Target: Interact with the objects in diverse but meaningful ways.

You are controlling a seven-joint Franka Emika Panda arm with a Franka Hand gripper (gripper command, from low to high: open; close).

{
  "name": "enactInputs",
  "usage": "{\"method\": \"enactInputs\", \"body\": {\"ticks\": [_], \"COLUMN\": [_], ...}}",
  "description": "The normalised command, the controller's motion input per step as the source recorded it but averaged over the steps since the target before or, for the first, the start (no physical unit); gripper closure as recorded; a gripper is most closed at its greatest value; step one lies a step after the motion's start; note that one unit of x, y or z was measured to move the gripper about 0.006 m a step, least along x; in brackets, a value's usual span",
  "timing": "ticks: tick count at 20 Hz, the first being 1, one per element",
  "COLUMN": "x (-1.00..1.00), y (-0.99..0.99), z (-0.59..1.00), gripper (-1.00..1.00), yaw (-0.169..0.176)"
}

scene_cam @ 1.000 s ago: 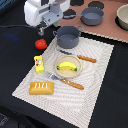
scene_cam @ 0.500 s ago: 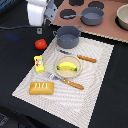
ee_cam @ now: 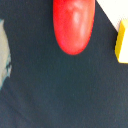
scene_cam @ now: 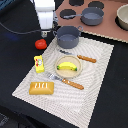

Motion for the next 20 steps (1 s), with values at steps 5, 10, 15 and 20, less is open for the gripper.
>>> {"method": "enactInputs", "body": {"ticks": [5, 10, 15, 20], "x": [-0.09, -0.18, -0.24, -0.36], "y": [-0.16, -0.21, -0.23, -0.03], "z": [-0.31, -0.35, -0.32, -0.39], "gripper": [-1.0, -1.0, -1.0, -1.0], "yaw": [0.022, 0.013, 0.001, 0.045]}}
